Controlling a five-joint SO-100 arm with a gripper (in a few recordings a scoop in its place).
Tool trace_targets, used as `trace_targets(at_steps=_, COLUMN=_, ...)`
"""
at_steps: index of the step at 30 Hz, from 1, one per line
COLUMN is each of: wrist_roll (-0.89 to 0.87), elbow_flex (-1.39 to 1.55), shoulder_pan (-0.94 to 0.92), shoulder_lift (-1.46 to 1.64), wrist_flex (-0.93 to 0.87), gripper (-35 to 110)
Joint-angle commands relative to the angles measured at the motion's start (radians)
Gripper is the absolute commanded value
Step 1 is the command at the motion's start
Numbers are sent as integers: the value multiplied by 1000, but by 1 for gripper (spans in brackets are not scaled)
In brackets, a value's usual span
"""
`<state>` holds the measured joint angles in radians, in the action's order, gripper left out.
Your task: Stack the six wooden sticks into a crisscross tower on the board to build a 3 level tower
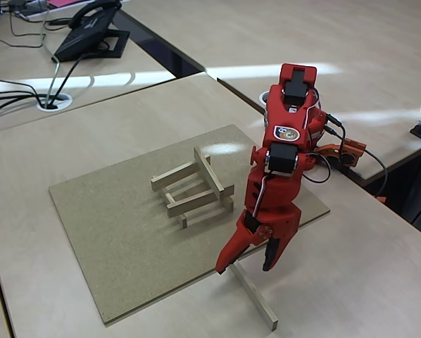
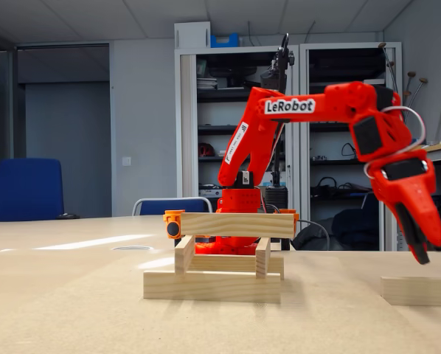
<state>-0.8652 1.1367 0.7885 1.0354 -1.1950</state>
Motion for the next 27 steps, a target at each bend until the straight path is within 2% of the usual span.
trace_targets(at_steps=1, wrist_roll=-29, elbow_flex=-83, shoulder_pan=29, shoulder_lift=-28, wrist_flex=-2, gripper=47)
trace_targets(at_steps=7, wrist_roll=-44, elbow_flex=-138, shoulder_pan=38, shoulder_lift=-101, wrist_flex=20, gripper=42)
trace_targets(at_steps=23, wrist_roll=-46, elbow_flex=-402, shoulder_pan=-9, shoulder_lift=-259, wrist_flex=-64, gripper=0)
trace_targets(at_steps=27, wrist_roll=-77, elbow_flex=-518, shoulder_pan=-11, shoulder_lift=-291, wrist_flex=-146, gripper=0)
